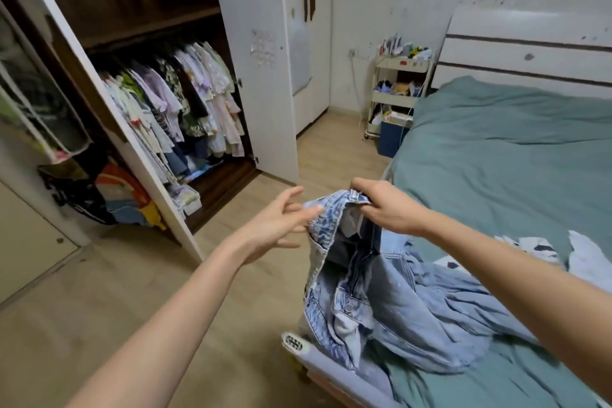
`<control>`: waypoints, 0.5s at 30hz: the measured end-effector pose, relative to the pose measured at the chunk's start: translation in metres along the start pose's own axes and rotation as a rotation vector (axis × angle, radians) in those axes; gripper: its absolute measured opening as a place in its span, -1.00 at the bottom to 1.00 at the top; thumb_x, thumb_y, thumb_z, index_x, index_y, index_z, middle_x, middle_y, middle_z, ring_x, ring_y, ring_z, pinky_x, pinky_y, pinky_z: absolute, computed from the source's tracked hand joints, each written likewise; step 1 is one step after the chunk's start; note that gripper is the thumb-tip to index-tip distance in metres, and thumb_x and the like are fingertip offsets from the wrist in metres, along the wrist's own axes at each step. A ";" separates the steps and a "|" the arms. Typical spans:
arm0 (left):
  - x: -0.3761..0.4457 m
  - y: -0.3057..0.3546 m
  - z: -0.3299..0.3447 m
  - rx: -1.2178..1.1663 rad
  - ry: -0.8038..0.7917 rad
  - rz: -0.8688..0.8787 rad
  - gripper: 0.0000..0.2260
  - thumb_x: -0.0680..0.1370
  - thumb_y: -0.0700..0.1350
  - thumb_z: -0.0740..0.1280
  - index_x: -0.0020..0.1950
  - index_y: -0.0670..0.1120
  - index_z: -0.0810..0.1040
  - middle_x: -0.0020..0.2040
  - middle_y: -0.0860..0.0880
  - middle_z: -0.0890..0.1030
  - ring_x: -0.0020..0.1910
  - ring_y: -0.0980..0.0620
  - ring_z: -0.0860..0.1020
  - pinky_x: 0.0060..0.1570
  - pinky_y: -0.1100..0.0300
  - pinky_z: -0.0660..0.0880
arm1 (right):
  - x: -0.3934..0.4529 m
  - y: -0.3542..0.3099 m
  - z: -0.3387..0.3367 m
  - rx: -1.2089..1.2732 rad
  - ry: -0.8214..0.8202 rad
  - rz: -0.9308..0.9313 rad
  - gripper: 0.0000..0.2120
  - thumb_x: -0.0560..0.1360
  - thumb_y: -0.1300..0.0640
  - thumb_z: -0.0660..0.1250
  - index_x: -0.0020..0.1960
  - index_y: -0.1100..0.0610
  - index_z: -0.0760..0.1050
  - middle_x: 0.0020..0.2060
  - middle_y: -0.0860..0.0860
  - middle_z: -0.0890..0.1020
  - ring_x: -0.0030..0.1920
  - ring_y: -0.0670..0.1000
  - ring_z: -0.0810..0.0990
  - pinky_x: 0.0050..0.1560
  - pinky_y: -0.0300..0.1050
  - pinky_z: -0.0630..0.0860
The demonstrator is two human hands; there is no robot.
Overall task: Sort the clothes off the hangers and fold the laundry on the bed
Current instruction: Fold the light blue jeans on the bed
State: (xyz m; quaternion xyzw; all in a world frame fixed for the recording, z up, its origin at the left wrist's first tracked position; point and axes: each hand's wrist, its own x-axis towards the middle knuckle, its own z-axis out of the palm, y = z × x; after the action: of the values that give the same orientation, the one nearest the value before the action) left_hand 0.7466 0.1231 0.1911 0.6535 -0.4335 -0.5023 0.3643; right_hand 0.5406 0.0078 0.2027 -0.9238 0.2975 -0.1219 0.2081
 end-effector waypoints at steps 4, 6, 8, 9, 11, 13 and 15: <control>0.042 -0.002 -0.019 0.422 0.111 0.220 -0.09 0.36 0.12 0.54 0.55 0.17 0.05 0.51 0.09 0.13 0.00 0.12 0.62 -0.04 0.30 0.53 | 0.063 0.017 0.024 0.261 0.101 0.107 -0.75 0.53 0.30 0.22 -0.21 -0.02 0.31 -0.30 -0.11 0.45 -0.24 -0.05 0.39 -0.23 -0.16 0.27; 0.077 -0.003 -0.032 0.446 0.212 0.285 -0.28 0.45 0.04 0.47 0.52 0.09 0.18 0.46 0.05 0.23 -0.04 0.10 0.63 0.04 0.20 0.55 | 0.101 0.022 0.035 0.379 0.165 0.136 -0.88 0.52 0.31 0.21 -0.17 0.17 0.37 -0.30 -0.01 0.46 -0.27 -0.06 0.37 -0.21 -0.12 0.29; 0.110 0.004 -0.052 0.453 0.311 0.298 -0.52 0.52 -0.02 0.39 0.41 0.00 0.34 0.34 -0.02 0.34 -0.13 0.10 0.62 0.05 0.19 0.54 | 0.141 0.024 0.039 0.507 0.217 0.185 -0.93 0.52 0.33 0.18 -0.14 0.28 0.39 -0.30 0.06 0.46 -0.32 -0.06 0.37 -0.29 -0.15 0.33; 0.124 0.009 -0.065 0.480 0.348 0.284 -0.62 0.55 -0.03 0.36 0.34 -0.02 0.40 0.29 -0.04 0.38 -0.13 0.09 0.60 0.04 0.23 0.49 | 0.158 0.023 0.041 0.558 0.223 0.213 -0.94 0.51 0.35 0.17 -0.13 0.30 0.40 -0.31 0.09 0.46 -0.33 -0.04 0.37 -0.33 -0.17 0.34; 0.150 0.018 -0.094 0.556 0.384 0.263 -0.66 0.55 0.04 0.34 0.28 -0.04 0.43 0.23 -0.03 0.39 -0.01 0.07 0.51 0.07 0.24 0.39 | 0.193 0.024 0.045 0.616 0.236 0.249 -0.91 0.48 0.38 0.16 -0.09 0.33 0.43 -0.29 0.13 0.48 -0.32 -0.01 0.40 -0.34 -0.17 0.36; 0.174 0.021 -0.124 0.601 0.318 0.239 -0.52 0.47 0.13 0.41 0.31 -0.01 0.38 0.23 0.00 0.35 0.10 0.08 0.43 0.17 0.22 0.34 | 0.227 0.024 0.051 0.686 0.238 0.271 -0.87 0.48 0.36 0.17 -0.04 0.31 0.47 -0.26 0.14 0.52 -0.27 0.01 0.43 -0.26 -0.13 0.37; 0.195 0.016 -0.147 0.545 0.241 0.196 -0.39 0.39 0.18 0.47 0.34 0.04 0.31 0.25 0.01 0.36 0.17 0.07 0.40 0.26 0.15 0.35 | 0.257 0.021 0.059 0.745 0.242 0.311 -0.83 0.48 0.35 0.17 0.00 0.28 0.51 -0.20 0.17 0.58 -0.23 0.02 0.47 -0.20 -0.10 0.39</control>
State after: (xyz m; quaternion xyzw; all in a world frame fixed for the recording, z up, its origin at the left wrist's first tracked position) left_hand 0.9095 -0.0585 0.1729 0.7370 -0.5668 -0.2490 0.2712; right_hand 0.7543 -0.1434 0.1668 -0.7085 0.3915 -0.2958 0.5072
